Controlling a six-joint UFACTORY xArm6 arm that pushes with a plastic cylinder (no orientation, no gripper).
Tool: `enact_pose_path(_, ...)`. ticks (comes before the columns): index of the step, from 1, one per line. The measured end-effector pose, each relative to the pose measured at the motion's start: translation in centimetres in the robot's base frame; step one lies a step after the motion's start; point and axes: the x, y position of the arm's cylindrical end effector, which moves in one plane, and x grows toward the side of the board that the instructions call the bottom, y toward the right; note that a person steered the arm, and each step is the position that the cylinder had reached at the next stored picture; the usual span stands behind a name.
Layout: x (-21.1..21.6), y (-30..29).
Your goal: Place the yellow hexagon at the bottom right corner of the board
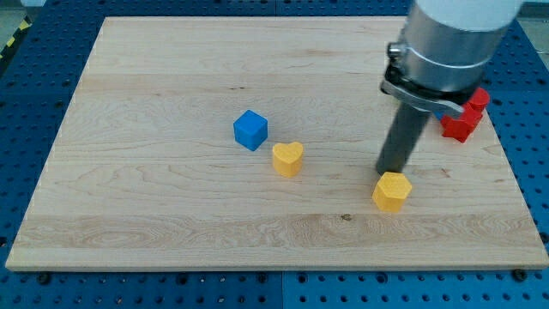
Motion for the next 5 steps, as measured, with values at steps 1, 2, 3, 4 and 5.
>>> enact_pose_path(1,-0.7,-3.3)
enact_pose_path(2,1.9,-2.7)
enact_pose_path(3,4.3,1.4)
enact_pose_path(4,4.9,5.8)
enact_pose_path(5,4.9,6.9)
